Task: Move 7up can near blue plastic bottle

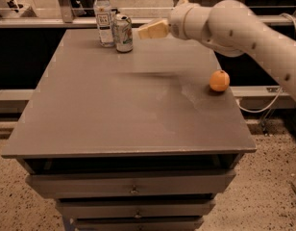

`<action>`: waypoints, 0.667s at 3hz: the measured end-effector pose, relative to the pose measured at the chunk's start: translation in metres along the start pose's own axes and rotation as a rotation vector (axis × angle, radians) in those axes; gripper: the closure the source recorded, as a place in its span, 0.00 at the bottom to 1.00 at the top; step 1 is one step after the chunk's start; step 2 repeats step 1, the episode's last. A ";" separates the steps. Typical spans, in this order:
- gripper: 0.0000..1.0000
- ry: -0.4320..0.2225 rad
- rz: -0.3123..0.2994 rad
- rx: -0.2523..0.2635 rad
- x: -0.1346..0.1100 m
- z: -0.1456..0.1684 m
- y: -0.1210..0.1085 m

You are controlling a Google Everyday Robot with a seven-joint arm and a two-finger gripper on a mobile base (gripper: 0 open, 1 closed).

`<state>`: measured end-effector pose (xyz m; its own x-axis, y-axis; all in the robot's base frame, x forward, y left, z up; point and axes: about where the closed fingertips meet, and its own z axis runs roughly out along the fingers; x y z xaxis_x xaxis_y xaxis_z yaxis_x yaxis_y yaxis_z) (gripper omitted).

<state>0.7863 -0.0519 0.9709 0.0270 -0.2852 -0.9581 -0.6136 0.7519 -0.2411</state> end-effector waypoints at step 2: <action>0.00 -0.013 -0.007 0.042 0.001 -0.035 -0.021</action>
Offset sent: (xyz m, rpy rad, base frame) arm 0.0000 0.0000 0.0000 0.0000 0.0000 0.0000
